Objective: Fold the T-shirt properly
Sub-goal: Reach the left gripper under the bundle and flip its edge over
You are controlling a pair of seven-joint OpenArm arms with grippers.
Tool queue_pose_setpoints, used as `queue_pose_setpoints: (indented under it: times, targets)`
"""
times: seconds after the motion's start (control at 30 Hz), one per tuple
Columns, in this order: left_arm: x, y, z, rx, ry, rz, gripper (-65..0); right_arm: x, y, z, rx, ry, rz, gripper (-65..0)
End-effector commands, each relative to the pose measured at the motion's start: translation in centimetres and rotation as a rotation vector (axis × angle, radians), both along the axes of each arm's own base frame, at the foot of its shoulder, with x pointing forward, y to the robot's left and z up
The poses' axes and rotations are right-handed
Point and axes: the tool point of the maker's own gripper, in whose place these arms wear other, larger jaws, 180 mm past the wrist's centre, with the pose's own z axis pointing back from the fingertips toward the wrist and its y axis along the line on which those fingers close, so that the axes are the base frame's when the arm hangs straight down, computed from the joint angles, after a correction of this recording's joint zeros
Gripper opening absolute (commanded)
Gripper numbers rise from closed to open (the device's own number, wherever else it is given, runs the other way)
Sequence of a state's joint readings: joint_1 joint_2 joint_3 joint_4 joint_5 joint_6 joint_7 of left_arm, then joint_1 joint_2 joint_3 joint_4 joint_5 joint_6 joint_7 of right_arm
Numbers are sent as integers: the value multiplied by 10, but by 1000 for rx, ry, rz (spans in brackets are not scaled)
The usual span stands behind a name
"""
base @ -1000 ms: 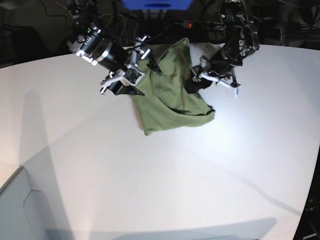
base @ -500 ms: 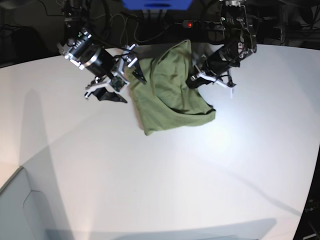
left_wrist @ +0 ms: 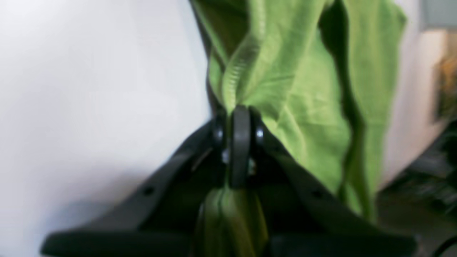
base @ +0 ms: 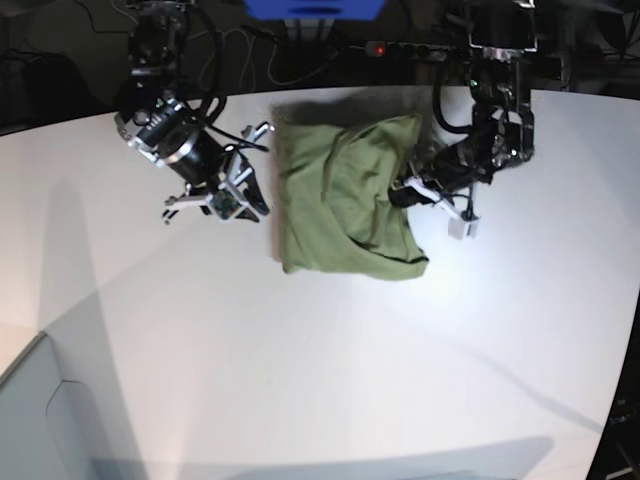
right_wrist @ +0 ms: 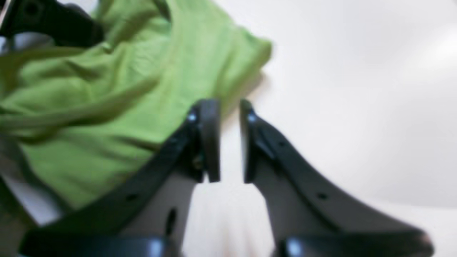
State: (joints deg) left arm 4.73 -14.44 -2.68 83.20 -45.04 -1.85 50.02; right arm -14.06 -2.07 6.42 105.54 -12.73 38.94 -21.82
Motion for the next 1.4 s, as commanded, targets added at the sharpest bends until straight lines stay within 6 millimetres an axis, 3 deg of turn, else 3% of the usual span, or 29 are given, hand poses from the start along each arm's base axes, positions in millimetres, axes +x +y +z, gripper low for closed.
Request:
queue_pose_setpoints:
  times: [0.0,0.23,0.4,0.53,0.7,0.83,0.93,1.07,1.23,1.37]
  targets:
    - [-1,7,-9,88,37,-51,-650,6,-4,14,24,-49,-5,-616]
    - [40,-29,-6,284,-10,-452,-650,12,-75,10,-24,-42,-214,-636]
    - [67,-73,3,399,-107,-699,-650,4,-113,5,-38,-23,-345,-636]
    - [71,-123,8,450,-212,-891,-650,-6,-136,0,-47,-3,-430,-636]
    - [53,-169,3,514,-323,-1128,-650,-21,-149,0,-72,11,-472,-636]
    - [53,-187,4,612,-441,-1245,-650,-30,-147,4,-86,11,-471,-636]
    - [56,-192,5,670,-508,-1317,-650,-35,-144,5,-84,16,-471,-637]
    - [43,-192,3,698,-561,-1529,-650,-44,-142,1,-84,38,-476,-639]
    - [51,-184,3,814,-562,-1587,-650,-54,-140,-2,-93,59,-471,-639]
    - [74,-186,19,842,-574,-1486,-497,-63,-140,-7,-99,85,-470,-639]
